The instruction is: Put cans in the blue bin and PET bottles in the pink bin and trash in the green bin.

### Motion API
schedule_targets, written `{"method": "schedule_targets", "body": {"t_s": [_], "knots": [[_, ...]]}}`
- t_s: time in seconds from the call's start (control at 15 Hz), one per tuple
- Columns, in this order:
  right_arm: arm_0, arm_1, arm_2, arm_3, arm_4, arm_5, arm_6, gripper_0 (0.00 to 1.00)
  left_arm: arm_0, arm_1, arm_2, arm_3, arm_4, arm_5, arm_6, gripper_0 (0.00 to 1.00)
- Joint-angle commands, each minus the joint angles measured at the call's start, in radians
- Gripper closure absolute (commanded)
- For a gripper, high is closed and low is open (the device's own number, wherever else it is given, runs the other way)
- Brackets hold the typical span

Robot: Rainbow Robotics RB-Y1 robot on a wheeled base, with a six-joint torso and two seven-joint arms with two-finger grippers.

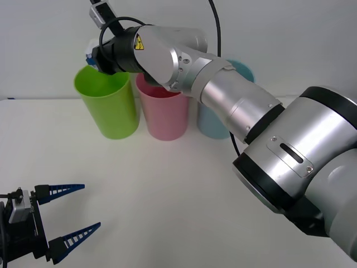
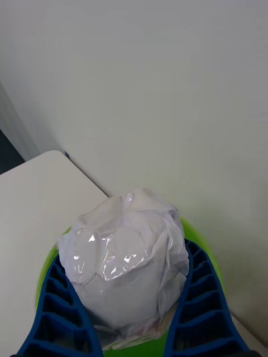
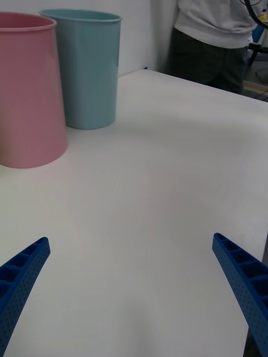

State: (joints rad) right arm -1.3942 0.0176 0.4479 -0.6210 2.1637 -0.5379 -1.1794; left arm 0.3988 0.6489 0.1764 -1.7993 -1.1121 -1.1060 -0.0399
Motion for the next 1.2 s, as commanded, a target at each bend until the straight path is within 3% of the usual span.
{"method": "schedule_targets", "body": {"t_s": [0.07, 0.33, 1.2], "knots": [[-0.002, 0.0, 0.063, 0.01, -0.045, 0.015, -0.017, 1.0, 0.0, 0.0, 0.0, 0.0, 0.0, 0.0, 0.0, 0.0], [-0.002, 0.0, 0.164, 0.01, -0.053, 0.052, -0.089, 1.0, 0.0, 0.0, 0.0, 0.0, 0.0, 0.0, 0.0, 0.0], [-0.002, 0.0, 0.166, 0.024, -0.102, 0.065, -0.069, 1.0, 0.0, 0.0, 0.0, 0.0, 0.0, 0.0, 0.0, 0.0]]}}
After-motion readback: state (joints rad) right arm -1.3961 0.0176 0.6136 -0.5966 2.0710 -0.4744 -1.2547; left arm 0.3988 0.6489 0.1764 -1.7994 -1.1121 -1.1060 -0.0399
